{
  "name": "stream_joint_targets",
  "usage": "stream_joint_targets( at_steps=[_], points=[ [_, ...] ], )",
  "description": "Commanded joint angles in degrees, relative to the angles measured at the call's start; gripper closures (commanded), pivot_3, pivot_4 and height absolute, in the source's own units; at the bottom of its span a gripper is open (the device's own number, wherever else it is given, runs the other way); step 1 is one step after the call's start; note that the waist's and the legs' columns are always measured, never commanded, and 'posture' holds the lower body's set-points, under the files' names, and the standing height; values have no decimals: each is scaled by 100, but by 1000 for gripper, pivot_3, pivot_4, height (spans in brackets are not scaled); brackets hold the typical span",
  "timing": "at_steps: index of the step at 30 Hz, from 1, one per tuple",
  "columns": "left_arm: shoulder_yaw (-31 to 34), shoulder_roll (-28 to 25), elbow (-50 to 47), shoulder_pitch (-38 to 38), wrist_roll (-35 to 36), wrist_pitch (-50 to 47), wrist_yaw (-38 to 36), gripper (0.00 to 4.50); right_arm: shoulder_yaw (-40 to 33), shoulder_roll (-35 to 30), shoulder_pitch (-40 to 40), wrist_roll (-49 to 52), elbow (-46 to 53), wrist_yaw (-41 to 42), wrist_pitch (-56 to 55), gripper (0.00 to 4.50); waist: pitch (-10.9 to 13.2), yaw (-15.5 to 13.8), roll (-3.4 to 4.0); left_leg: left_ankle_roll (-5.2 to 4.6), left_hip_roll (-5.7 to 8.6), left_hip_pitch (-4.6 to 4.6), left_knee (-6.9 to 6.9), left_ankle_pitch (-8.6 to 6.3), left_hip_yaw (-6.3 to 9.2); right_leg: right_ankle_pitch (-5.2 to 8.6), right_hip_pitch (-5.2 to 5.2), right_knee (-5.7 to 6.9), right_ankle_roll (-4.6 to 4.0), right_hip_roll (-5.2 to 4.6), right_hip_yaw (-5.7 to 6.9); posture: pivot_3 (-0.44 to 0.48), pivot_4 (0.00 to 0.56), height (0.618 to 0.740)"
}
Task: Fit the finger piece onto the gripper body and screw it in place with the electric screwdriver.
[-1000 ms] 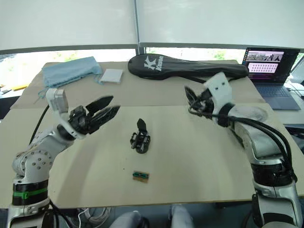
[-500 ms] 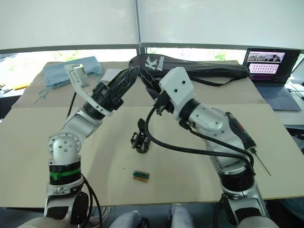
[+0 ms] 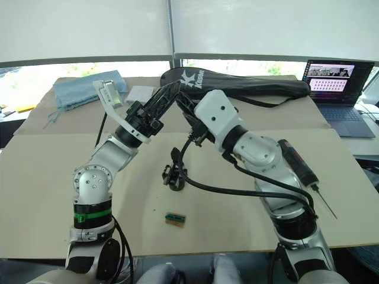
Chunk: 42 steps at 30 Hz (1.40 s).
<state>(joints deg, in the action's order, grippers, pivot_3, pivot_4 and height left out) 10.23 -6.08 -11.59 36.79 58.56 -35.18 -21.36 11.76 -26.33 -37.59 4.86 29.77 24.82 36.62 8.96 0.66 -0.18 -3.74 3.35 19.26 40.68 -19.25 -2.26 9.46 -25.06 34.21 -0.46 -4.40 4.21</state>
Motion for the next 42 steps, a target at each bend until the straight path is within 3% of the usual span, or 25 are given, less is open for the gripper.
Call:
stream_joint_targets(
  at_steps=[1, 3, 4, 16, 18, 24, 26, 30, 33, 37, 42],
  points=[
    [-41, 62, -187, 20, 76, 8, 57, 3281, -19, -43, -47, -113, 320, 61, -247, 3356, 0, 4, 0, -1, 0, 0, 0, 0, 0, 0, 0, 0, 0, 0, -1, 0, 150, 740],
    [-56, 100, -260, 11, 115, -30, 153, 4268, -3, -31, -45, -147, 355, 84, -257, 3356, 0, 3, 0, -1, -2, 0, -1, 1, 0, 0, -1, 0, 0, 2, -3, 0, 150, 740],
    [-62, 114, -295, 0, 142, -59, 201, 4487, 2, -19, -42, -160, 376, 90, -254, 3356, 0, -5, 0, -1, -2, 0, -1, 1, 0, 0, -1, 0, 0, 2, -3, 0, 150, 740],
    [95, 346, -302, 175, 454, 29, 612, 4500, -122, 77, -38, -155, 412, 178, -148, 3356, 1, -6, -1, -1, -2, 1, 0, 1, 1, 0, -1, 0, 0, -1, -8, 0, 150, 740],
    [168, 359, -269, 173, 511, 57, 617, 4500, -180, 37, -39, -85, 475, 278, -170, 2282, 1, -5, -1, -1, -2, 1, 0, 1, 1, 0, -1, 0, 0, -1, -8, 0, 150, 740],
    [383, 202, -108, 167, 790, -10, 510, 4500, -729, -168, -80, 450, 592, 693, -4, 185, 1, -7, -2, -29, -4, 1, -1, 16, 2, 0, -1, 0, 0, 1, -8, 0, 150, 740],
    [496, 61, 6, 212, 1003, -119, 423, 4500, -1249, -455, -74, 1218, 757, 1199, 413, 85, 3, -27, -4, -29, -3, 2, -1, 16, 3, 0, -1, -1, 0, -2, -7, 0, 150, 740],
    [568, -394, 287, 317, 1163, -373, 22, 4500, -2118, -1145, -167, 2579, 736, 1796, 1542, 85, 5, -39, -6, -31, -4, 5, -1, 16, 5, 0, -1, -5, 0, -4, -6, 0, 150, 740],
    [386, -1247, 546, 410, 1594, -1388, -1047, 4500, -2844, -1816, -385, 3891, 207, 2288, 2929, 85, 11, -38, -9, -32, -12, 5, -1, 16, 5, -2, -3, -5, -3, -14, -9, 0, 150, 740],
    [60, -1942, 789, 582, 1746, -2226, -2003, 4500, -3001, -2035, -705, 5113, -211, 2370, 4079, 85, 13, -30, -10, -33, -20, 8, -3, 16, 5, -4, -8, -5, -11, -19, -12, 0, 150, 740],
    [-447, -2384, 826, 836, 1398, -2572, -3177, 4500, -3039, -1584, -953, 6214, -622, 1737, 5345, 85, 18, -29, -17, -33, -21, 9, -7, 16, 5, -6, -9, -6, -16, -28, -16, 0, 150, 740]
  ],
)
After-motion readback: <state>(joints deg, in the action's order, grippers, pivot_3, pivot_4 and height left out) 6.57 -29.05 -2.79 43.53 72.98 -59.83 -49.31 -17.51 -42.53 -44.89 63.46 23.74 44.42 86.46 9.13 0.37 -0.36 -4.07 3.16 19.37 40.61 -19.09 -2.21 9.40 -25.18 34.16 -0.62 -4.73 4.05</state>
